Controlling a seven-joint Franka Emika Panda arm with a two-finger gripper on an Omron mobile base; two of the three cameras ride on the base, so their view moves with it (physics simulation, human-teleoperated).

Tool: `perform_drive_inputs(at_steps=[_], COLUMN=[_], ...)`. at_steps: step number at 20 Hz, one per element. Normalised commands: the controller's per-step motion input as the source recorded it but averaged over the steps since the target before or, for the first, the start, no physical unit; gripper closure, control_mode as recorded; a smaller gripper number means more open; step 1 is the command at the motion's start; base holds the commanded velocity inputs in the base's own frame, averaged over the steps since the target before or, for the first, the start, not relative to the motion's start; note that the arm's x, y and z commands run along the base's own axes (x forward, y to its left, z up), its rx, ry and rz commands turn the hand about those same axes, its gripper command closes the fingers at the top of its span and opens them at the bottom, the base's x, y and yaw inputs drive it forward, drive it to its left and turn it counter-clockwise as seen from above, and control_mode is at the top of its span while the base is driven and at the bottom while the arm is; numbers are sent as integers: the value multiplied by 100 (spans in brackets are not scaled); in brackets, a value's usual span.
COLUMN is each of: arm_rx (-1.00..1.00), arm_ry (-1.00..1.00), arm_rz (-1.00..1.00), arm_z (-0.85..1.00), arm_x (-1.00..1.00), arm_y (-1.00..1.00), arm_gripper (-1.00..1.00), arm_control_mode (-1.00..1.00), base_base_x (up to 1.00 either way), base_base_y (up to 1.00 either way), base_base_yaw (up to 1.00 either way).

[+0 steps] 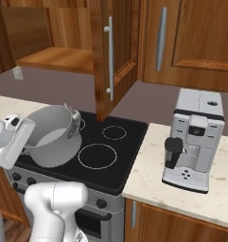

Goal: Pick the kettle from the cabinet and place it on a stove burner. Then pick the pot from the counter and place it on another stove burner. Finally, turn both burners on.

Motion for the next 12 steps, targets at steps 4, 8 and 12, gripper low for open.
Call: perform_drive_inputs(at_steps=[4,8,12], arm_rx=[0,0,0], arm_ry=[0,1,3], arm_rz=[5,4,5], arm_z=[-5,0,0], arm_x=[16,23,25], arm_y=[37,29,25], arm_gripper=[100,100,100], arm_control_mode=[-100,-100,-100], base_base_x=[0,0,0], base_base_y=[0,0,0], base_base_yaw=[0,0,0])
